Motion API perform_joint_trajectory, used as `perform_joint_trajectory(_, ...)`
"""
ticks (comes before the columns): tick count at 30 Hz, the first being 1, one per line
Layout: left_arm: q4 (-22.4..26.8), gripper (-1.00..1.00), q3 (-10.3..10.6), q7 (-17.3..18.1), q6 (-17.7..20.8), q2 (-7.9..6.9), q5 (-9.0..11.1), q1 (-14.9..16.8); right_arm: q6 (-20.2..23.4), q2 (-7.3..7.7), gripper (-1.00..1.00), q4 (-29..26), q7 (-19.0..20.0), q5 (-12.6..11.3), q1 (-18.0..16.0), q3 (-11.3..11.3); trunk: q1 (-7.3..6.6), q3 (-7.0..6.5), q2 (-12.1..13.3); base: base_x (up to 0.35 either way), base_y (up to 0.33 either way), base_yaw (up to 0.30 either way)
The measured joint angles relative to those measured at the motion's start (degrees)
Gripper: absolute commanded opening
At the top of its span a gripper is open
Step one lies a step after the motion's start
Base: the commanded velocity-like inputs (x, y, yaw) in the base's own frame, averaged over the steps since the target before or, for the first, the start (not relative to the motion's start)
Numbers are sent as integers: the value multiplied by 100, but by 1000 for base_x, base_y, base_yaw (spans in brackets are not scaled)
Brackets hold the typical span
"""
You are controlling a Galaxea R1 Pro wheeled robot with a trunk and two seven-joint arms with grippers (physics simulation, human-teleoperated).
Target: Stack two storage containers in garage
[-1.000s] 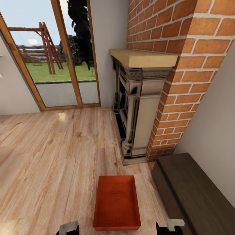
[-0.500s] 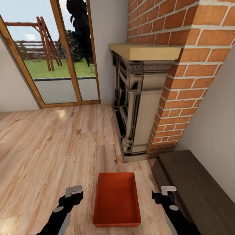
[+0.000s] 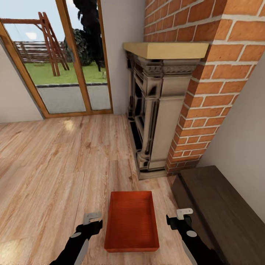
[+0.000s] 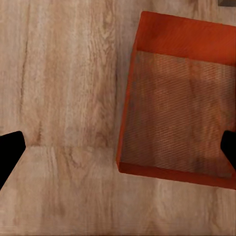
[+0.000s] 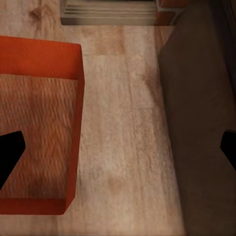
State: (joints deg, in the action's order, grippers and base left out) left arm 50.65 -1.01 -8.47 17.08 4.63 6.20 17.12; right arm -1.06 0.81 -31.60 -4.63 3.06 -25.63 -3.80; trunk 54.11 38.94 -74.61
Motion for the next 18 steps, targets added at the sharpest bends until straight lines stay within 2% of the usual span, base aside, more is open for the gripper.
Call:
perform_joint_trajectory(5,-5,100,0,-16,-2,-2,-533,1,-6,0,100,9,1,-10,0,-2,110,136,-201,0,0,0)
perform_joint_trajectory(7,15,100,-2,-17,8,3,-641,10,-8,1,100,10,1,-11,0,3,154,190,-281,0,0,0)
perform_joint_trajectory(11,36,100,-3,-26,19,5,-711,60,-18,1,100,11,1,-11,0,6,242,299,-441,0,0,0)
perform_joint_trajectory(18,32,100,-3,-19,-1,32,-709,66,-29,-1,100,19,1,-12,0,5,395,490,-722,0,0,0)
